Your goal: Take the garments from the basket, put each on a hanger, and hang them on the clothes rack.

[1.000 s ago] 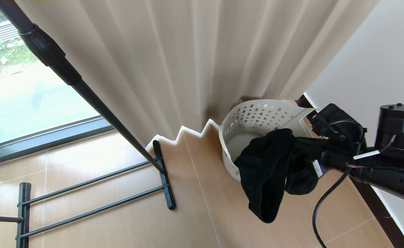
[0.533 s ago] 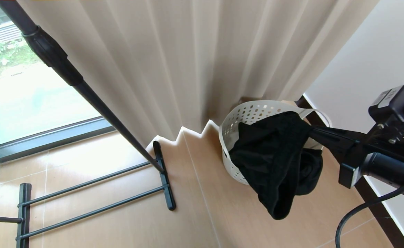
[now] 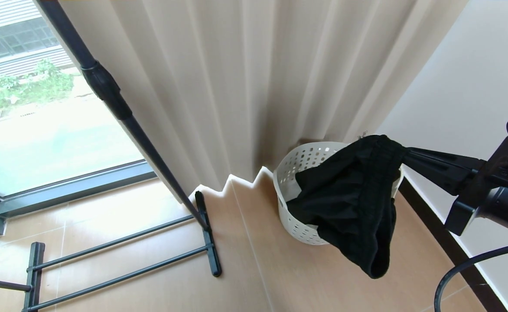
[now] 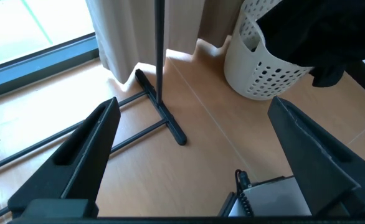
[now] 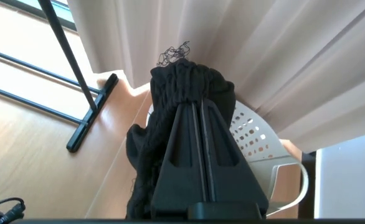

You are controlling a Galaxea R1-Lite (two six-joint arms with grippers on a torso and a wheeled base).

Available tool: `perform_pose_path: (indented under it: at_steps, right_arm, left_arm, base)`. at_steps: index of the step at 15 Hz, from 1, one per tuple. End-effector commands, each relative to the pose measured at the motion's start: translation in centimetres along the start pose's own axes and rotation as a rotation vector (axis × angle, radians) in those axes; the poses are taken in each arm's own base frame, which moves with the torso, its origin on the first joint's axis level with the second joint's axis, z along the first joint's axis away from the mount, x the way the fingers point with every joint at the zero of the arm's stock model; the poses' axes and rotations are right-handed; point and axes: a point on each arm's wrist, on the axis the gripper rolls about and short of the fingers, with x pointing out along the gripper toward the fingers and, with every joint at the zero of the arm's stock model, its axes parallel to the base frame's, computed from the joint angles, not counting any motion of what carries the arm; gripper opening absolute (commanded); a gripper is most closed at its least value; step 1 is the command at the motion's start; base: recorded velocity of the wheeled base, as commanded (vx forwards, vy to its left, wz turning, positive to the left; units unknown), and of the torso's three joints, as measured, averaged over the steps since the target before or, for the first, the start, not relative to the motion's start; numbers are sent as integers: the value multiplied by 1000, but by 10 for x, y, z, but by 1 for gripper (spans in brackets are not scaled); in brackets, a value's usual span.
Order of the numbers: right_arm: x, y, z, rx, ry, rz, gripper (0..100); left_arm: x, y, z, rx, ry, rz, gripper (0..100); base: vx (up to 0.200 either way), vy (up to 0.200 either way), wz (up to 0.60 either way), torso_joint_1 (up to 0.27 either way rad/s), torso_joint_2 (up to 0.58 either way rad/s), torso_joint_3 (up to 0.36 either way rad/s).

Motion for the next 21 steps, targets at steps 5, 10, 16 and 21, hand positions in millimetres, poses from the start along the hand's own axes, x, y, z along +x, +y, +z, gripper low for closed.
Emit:
perform_pose_path:
  at_steps: [5,10,16,21]
  right_arm:
    - [-1,-1,4,7,-21,10,0]
    - [-2,-1,4,12,-37,39,0]
    - [-1,0,2,12,-27,42,0]
    - [-2,0,3,12,-29,38,0]
  left_arm:
    - [0,0,0,-1,0,1,100]
    - [0,0,0,2,1,0,100]
    - [0,0,0,0,0,1,100]
    - [0,0,0,0,0,1,100]
  base:
    - [0,0,0,1,0,202]
    - [0,0,0,2,3,199]
    - [0,0,0,85,-324,-39]
    - [0,0,0,155,-477,-129]
